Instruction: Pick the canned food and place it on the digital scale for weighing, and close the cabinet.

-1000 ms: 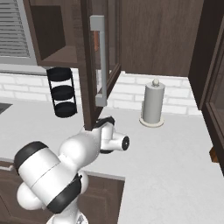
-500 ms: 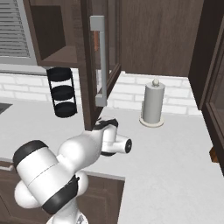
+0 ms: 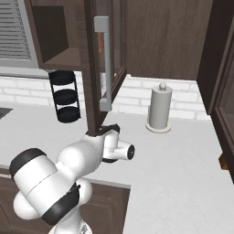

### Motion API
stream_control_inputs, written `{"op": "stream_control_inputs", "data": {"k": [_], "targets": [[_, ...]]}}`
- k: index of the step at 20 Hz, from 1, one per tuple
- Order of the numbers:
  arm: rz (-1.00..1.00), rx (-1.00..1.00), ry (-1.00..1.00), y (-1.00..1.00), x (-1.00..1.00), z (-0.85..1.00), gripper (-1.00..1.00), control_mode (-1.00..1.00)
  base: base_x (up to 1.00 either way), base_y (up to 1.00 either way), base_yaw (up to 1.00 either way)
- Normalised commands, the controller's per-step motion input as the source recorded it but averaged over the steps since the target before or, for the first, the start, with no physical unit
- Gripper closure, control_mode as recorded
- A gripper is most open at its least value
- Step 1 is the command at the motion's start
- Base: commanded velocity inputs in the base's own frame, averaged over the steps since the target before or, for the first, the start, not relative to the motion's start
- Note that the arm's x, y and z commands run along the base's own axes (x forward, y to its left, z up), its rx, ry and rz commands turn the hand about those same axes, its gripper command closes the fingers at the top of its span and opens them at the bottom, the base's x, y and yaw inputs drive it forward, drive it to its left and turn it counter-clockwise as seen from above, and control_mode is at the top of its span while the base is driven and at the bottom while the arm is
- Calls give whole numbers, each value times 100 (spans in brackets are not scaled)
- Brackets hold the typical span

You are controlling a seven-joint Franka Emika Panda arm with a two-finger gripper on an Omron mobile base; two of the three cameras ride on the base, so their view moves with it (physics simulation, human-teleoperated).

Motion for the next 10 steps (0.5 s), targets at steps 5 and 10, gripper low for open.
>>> {"op": "stream_control_inputs", "data": {"k": [5,10], "targets": [[0,0,0,0,0,-1,-100,-100,0,0,0],[0,0,0,0,-2,0,-100,-100,0,0,0]]}}
